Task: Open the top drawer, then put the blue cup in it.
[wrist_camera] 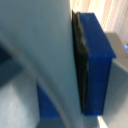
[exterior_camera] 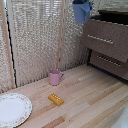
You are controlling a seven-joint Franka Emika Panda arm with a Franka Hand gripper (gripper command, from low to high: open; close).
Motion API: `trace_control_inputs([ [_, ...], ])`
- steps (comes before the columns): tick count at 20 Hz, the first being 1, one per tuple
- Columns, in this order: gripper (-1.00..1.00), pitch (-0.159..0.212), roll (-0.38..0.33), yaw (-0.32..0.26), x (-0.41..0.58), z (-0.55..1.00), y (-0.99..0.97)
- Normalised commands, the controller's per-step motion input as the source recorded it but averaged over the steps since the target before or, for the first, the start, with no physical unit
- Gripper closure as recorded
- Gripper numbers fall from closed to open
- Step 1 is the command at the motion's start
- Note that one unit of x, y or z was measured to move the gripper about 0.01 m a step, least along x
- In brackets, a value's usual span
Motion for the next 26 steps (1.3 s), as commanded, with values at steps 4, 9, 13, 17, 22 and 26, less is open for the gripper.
trace_control_inputs([
  [4,1.0,0.104,0.064,-0.01,0.108,0.76,-0.96],
  [9,1.0,0.094,0.11,-0.003,0.163,0.61,-0.86],
  [13,1.0,0.08,0.141,0.0,0.27,0.47,-0.81],
  [17,1.0,0.034,0.108,-0.042,0.284,0.37,-0.75],
  [22,1.0,-0.001,0.033,-0.187,0.196,0.12,-0.53],
  [26,1.0,0.002,0.018,-0.206,0.018,0.0,-0.58],
])
